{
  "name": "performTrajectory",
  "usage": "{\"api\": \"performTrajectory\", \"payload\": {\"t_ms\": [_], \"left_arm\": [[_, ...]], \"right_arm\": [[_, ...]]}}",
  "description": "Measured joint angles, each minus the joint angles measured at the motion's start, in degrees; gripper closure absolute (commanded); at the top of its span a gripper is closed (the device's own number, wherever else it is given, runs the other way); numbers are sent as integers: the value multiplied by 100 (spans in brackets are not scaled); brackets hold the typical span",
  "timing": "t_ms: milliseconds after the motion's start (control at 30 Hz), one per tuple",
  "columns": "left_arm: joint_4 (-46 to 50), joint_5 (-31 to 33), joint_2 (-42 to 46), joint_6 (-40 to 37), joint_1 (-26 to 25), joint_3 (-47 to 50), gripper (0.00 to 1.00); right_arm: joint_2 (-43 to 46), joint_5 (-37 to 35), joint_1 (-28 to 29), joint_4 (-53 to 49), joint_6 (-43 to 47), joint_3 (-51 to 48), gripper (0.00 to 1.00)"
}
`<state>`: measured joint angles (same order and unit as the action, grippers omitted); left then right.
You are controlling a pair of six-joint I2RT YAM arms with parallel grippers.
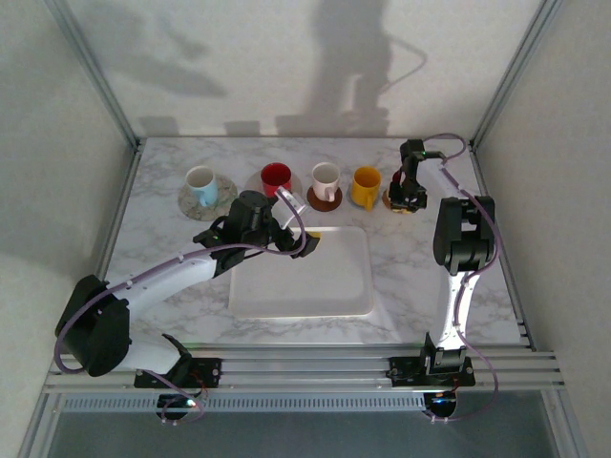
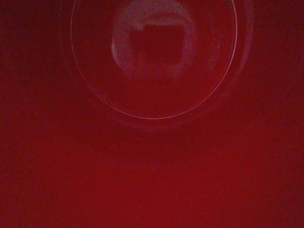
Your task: Place the cup by the coaster
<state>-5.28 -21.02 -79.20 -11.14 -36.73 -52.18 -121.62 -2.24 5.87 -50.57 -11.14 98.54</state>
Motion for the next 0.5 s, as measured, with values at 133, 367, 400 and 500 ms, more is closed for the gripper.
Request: {"api": "performTrajectory", "payload": {"t_ms": [133, 367, 400, 500], "left_arm": [[-2, 2, 0, 2, 0, -2, 0], [11, 4, 0, 2, 0, -2, 0], [24, 4, 0, 2, 0, 0, 0], [44, 4, 0, 2, 0, 0, 0]], "right_arm": [[-55, -81, 0, 28, 4, 111, 100], [-170, -114, -11, 22, 2, 109, 100], [-173, -114, -11, 24, 2, 109, 100], [-173, -111, -11, 22, 2, 109, 94]]}}
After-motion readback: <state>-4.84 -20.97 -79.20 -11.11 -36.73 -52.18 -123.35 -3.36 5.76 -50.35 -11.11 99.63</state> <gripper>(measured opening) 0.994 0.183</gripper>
